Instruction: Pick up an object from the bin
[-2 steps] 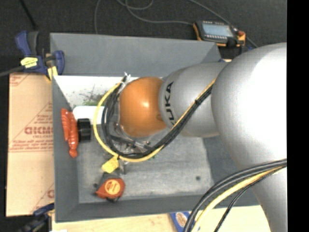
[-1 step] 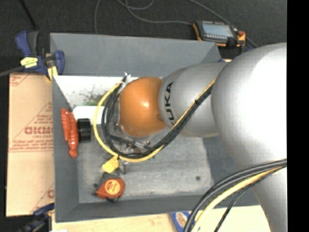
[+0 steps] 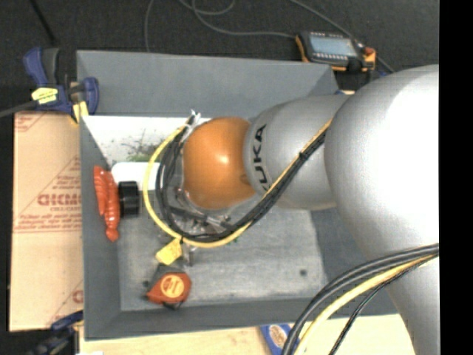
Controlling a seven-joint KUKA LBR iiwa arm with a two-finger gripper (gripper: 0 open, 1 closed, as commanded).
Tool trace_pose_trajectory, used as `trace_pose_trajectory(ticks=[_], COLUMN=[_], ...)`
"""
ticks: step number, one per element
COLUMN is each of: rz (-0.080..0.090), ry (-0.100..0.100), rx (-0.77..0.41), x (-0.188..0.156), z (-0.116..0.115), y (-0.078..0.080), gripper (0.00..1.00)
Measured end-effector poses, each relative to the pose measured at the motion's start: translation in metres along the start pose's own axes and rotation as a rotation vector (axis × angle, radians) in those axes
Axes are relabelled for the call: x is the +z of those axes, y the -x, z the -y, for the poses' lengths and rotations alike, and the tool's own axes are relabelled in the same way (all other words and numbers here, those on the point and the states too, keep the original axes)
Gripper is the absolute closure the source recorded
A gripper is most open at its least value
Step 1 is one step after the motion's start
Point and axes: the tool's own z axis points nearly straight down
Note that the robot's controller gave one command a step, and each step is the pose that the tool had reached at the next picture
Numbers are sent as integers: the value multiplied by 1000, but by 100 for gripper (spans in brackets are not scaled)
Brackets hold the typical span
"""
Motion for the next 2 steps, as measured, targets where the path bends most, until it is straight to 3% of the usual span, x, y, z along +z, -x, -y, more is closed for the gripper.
trace_pose_trajectory(ticks=[2], rz=[-2], ry=[1], rx=[3], x=[-9], z=[0], y=[0], gripper=[100])
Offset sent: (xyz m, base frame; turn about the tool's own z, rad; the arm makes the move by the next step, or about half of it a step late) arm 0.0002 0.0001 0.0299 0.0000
